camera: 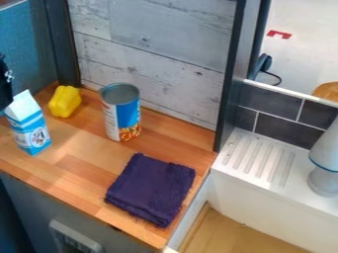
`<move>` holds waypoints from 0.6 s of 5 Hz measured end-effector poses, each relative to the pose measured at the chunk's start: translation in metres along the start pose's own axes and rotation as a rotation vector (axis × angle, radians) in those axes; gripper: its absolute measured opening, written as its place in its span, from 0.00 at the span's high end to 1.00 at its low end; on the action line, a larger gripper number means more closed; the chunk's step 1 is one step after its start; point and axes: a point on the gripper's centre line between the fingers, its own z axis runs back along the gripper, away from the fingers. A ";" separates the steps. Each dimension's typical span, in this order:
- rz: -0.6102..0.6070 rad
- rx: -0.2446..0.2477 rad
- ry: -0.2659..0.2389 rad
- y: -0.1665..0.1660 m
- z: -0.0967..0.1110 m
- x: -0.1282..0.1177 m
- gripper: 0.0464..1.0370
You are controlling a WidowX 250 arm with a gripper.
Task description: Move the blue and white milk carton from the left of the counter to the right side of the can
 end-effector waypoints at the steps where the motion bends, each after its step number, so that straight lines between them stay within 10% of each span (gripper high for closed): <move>1: -0.001 -0.008 0.020 0.000 -0.005 -0.001 0.04; 3: -0.118 -0.009 0.024 0.017 -0.017 0.024 0.04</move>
